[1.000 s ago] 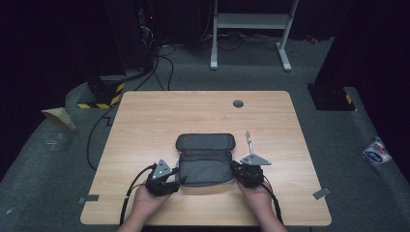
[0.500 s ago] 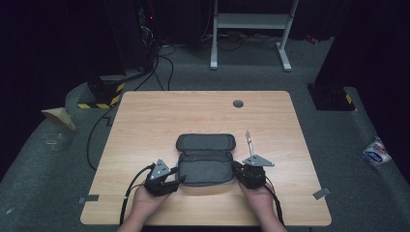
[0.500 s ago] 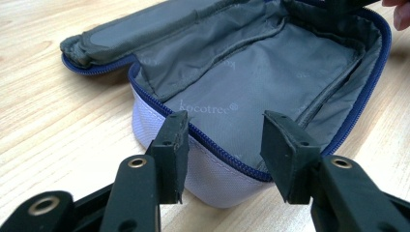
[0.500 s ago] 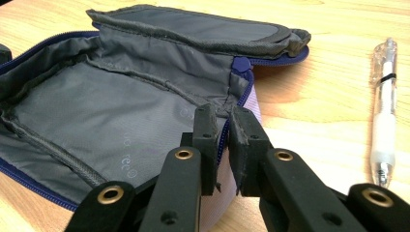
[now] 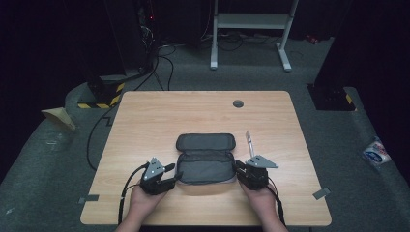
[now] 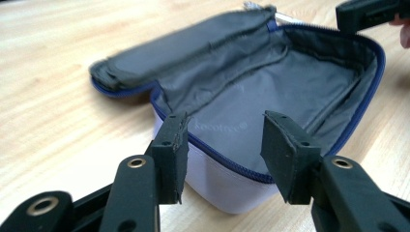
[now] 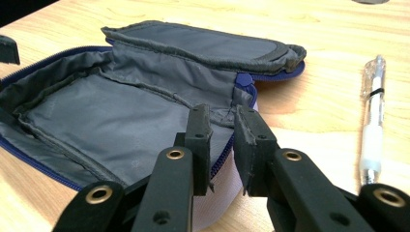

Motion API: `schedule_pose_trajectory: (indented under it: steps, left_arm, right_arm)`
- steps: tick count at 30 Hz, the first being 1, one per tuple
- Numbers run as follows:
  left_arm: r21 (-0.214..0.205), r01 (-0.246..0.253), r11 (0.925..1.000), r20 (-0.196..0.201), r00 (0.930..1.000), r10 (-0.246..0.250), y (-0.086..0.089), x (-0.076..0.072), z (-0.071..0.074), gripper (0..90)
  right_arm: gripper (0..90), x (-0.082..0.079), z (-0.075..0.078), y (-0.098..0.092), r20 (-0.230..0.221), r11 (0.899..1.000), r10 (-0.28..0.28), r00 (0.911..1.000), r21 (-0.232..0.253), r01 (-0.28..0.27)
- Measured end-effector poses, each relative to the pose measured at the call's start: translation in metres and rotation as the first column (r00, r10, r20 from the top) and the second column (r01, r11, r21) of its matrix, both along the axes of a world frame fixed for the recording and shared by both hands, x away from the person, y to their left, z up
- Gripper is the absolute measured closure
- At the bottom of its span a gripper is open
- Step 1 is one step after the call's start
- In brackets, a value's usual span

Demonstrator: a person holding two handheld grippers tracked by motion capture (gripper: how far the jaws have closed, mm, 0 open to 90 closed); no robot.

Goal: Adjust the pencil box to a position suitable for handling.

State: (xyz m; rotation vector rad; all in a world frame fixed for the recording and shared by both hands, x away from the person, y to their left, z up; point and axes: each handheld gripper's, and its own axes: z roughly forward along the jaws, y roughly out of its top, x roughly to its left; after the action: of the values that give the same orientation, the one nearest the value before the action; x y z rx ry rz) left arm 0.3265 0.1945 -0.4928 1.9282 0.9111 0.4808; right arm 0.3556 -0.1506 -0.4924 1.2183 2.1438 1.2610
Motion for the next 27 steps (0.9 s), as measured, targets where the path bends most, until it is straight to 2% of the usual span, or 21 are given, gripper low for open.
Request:
schedule_pose_trajectory:
  steps: [5, 8, 11, 12, 15, 17, 18, 19, 20, 22, 24, 25, 27]
  left_arm:
    - [-0.024, -0.037, 0.9990, 0.033, 0.9987, 0.038, 0.013, 0.000, 0.009, 52.4]
    - [-0.022, -0.059, 0.9980, 0.033, 0.9976, 0.060, 0.020, 0.002, 0.009, 51.9]
    - [-0.012, -0.097, 0.9952, 0.016, 0.9951, 0.098, 0.030, 0.006, 0.008, 51.5]
    - [-0.010, -0.109, 0.9940, -0.005, 0.9941, 0.109, 0.034, 0.008, 0.007, 50.4]
    - [0.011, -0.136, 0.9907, -0.037, 0.9900, 0.136, 0.041, 0.013, 0.003, 50.0]
    - [0.036, -0.152, 0.9877, -0.045, 0.9871, 0.154, 0.046, 0.015, 0.001, 49.2]
    - [0.056, -0.169, 0.9840, -0.057, 0.9834, 0.172, 0.050, 0.018, -0.004, 48.9]
    - [0.056, -0.169, 0.9840, -0.057, 0.9834, 0.172, 0.050, 0.018, -0.004, 48.6]
    - [0.075, -0.174, 0.9819, -0.066, 0.9817, 0.179, 0.052, 0.020, -0.006, 48.6]
    - [0.102, -0.181, 0.9781, -0.114, 0.9747, 0.193, 0.057, 0.025, -0.014, 48.2]
    - [0.109, -0.186, 0.9764, -0.117, 0.9730, 0.199, 0.059, 0.026, -0.016, 48.1]
    - [0.139, -0.194, 0.9710, -0.121, 0.9698, 0.212, 0.061, 0.028, -0.018, 47.7]
    - [0.147, -0.200, 0.9686, -0.122, 0.9681, 0.219, 0.061, 0.029, -0.019, 47.6]
  right_arm:
    - [73.9, 0.000, 0.002, -0.005, 0.007, 1.000, -0.010, 0.9999, -0.005, 0.010]
    - [71.9, 0.001, 0.002, -0.009, 0.010, 1.000, -0.021, 0.9997, -0.004, 0.021]
    - [70.8, 0.001, 0.002, -0.011, 0.008, 1.000, -0.030, 0.9995, -0.005, 0.030]
    - [69.6, 0.001, 0.002, -0.014, 0.010, 0.999, -0.032, 0.9994, -0.006, 0.032]
    - [67.7, 0.002, 0.002, -0.017, 0.010, 0.999, -0.040, 0.9991, -0.005, 0.040]
    - [67.1, 0.003, 0.002, -0.018, 0.014, 0.999, -0.038, 0.9992, -0.008, 0.038]
    - [67.0, 0.003, 0.002, -0.020, 0.014, 0.999, -0.045, 0.9989, -0.006, 0.045]
    - [67.0, 0.003, 0.002, -0.020, 0.014, 0.999, -0.045, 0.9989, -0.006, 0.045]
    - [66.8, 0.003, 0.002, -0.021, 0.016, 0.999, -0.045, 0.9989, -0.007, 0.045]
    - [66.1, 0.003, 0.002, -0.024, 0.020, 0.999, -0.051, 0.9985, -0.014, 0.051]
    - [65.8, 0.003, 0.002, -0.025, 0.020, 0.998, -0.056, 0.9982, -0.013, 0.057]
    - [65.4, 0.004, 0.002, -0.027, 0.024, 0.998, -0.060, 0.9979, -0.016, 0.060]
    - [65.3, 0.005, 0.001, -0.029, 0.025, 0.998, -0.064, 0.9977, -0.019, 0.064]
